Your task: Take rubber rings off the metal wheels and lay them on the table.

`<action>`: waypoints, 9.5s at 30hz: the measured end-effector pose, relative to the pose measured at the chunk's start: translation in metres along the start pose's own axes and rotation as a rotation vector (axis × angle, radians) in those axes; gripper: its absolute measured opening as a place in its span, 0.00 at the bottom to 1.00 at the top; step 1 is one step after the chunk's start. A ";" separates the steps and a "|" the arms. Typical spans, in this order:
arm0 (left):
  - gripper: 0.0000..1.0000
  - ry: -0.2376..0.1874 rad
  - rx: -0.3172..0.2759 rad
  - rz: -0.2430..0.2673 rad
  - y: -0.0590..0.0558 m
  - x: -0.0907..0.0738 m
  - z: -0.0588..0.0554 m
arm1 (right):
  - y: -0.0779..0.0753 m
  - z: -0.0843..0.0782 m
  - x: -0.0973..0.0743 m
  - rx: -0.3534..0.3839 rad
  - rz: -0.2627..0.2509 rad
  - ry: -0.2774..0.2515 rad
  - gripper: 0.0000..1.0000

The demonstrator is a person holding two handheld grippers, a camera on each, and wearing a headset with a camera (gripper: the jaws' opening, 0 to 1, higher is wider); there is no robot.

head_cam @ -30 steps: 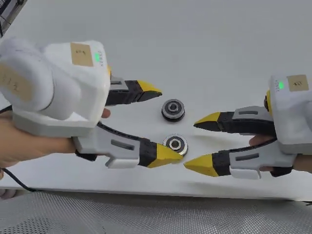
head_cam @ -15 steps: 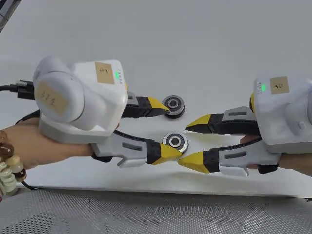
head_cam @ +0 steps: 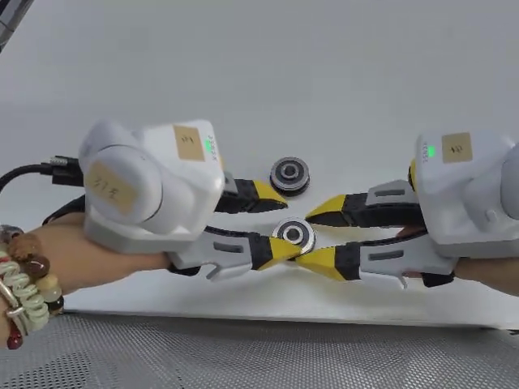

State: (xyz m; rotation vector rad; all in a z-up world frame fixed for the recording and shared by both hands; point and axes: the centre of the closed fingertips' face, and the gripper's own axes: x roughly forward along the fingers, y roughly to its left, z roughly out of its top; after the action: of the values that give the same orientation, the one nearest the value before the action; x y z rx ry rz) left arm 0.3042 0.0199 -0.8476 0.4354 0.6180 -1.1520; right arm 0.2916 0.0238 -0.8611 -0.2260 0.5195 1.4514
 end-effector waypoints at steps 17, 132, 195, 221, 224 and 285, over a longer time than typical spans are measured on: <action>0.15 -0.008 0.030 -0.025 -0.011 -0.001 -0.001 | 0.000 -0.003 -0.003 -0.043 -0.009 0.015 0.22; 0.14 -0.186 0.024 -0.020 -0.007 0.005 0.002 | -0.009 0.010 -0.017 0.792 0.061 -0.165 0.00; 0.14 -0.176 0.035 -0.012 -0.006 0.008 0.002 | -0.008 0.017 -0.019 0.818 0.092 -0.232 0.00; 0.14 -0.133 0.033 0.003 -0.006 0.009 0.005 | -0.013 0.013 -0.019 0.796 0.056 -0.201 0.00; 0.14 -0.116 0.045 0.009 -0.006 0.008 0.005 | -0.014 0.010 -0.020 0.775 0.036 -0.178 0.00; 0.33 -0.248 0.076 -0.007 -0.014 -0.041 0.064 | -0.004 0.028 -0.045 0.723 -0.021 -0.183 0.00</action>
State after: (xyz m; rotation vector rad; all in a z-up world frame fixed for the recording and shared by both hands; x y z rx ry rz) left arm 0.2943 0.0044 -0.7729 0.3485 0.3612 -1.2168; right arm 0.3000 -0.0035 -0.8164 0.4683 0.8482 1.1657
